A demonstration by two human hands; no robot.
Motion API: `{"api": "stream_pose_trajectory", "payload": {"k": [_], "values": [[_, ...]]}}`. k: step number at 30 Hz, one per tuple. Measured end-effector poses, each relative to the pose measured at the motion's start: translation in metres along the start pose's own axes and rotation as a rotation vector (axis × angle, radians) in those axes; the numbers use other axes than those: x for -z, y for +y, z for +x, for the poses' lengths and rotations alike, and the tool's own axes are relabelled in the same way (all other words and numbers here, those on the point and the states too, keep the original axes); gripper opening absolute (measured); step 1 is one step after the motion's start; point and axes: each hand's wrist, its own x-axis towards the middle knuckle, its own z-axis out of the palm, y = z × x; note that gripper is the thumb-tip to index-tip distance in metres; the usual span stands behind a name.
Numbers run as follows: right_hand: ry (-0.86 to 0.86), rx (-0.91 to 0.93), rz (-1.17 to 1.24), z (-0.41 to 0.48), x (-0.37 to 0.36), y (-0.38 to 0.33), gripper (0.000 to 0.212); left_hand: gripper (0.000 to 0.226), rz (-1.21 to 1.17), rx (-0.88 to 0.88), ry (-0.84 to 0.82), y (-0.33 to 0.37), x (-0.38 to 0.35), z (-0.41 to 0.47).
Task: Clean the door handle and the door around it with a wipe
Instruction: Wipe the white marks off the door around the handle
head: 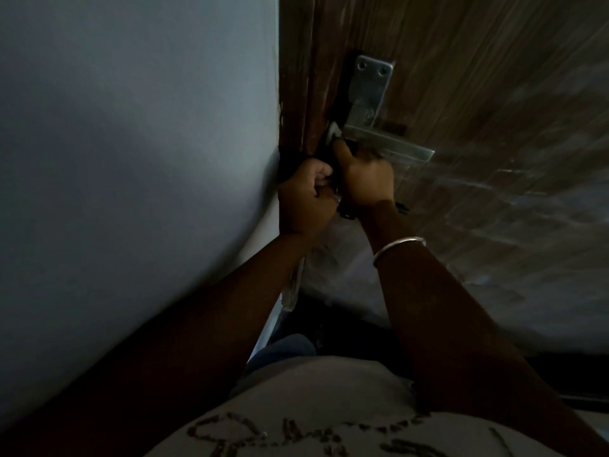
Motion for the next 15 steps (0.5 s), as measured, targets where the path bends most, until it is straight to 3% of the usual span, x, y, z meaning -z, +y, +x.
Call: {"api": "stream_pose_trajectory", "payload": {"k": [8, 12, 15], "values": [[-0.021, 0.109, -0.162, -0.005, -0.002, 0.015, 0.031, 0.017, -0.02, 0.085, -0.025, 0.002, 0.0, -0.002], [-0.043, 0.018, -0.144, -0.025, -0.002, 0.02, 0.03, 0.019, -0.046, 0.077, -0.018, 0.003, 0.001, -0.003], [-0.08, -0.158, -0.054, -0.047, 0.002, 0.035, 0.028, 0.02, -0.057, 0.104, -0.007, 0.003, 0.002, -0.004]]}}
